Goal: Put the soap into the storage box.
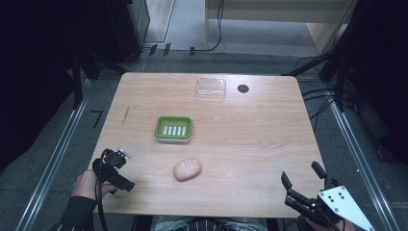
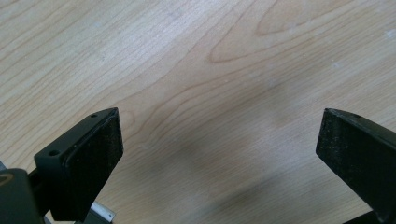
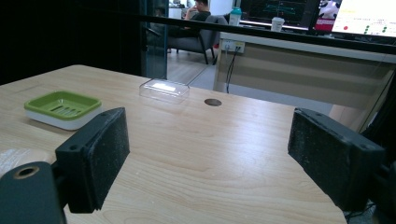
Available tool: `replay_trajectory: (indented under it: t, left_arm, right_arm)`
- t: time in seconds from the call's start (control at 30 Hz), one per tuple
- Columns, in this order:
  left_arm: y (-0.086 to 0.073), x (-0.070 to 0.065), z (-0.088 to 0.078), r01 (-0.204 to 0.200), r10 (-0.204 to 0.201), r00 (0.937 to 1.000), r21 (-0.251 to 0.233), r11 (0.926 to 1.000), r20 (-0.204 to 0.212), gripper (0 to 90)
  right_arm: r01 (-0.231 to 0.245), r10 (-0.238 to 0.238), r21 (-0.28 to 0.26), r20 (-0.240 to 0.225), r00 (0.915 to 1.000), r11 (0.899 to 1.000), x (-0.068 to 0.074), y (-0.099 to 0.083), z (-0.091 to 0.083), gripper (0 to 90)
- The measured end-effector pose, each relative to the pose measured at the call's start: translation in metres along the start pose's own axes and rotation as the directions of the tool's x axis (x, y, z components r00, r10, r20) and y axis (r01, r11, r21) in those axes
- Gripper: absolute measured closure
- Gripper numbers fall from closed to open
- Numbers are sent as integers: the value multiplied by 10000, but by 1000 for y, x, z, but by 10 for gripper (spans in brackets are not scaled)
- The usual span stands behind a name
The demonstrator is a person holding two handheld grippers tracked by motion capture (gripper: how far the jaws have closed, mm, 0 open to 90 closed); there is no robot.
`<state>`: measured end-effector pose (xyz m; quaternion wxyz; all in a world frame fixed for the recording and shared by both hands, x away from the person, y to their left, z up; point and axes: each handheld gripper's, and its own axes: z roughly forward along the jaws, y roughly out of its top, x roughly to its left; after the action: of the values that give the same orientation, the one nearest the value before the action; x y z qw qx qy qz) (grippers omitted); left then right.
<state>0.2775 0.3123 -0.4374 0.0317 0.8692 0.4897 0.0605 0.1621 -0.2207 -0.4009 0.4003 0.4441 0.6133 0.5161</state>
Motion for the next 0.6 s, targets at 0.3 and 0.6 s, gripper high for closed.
replay_trajectory:
  t: [0.3,0.6]
  left_arm:
    - [1,-2,0,-141,143,9997,-76,9999,178,6]
    - [2,-8,-7,-261,267,9995,-307,9992,189,0]
  right_arm:
    - [10,-10,5,-29,10000,10000,0,0,1,132]
    - [-7,7,29,-64,10000,10000,0,0,3,132]
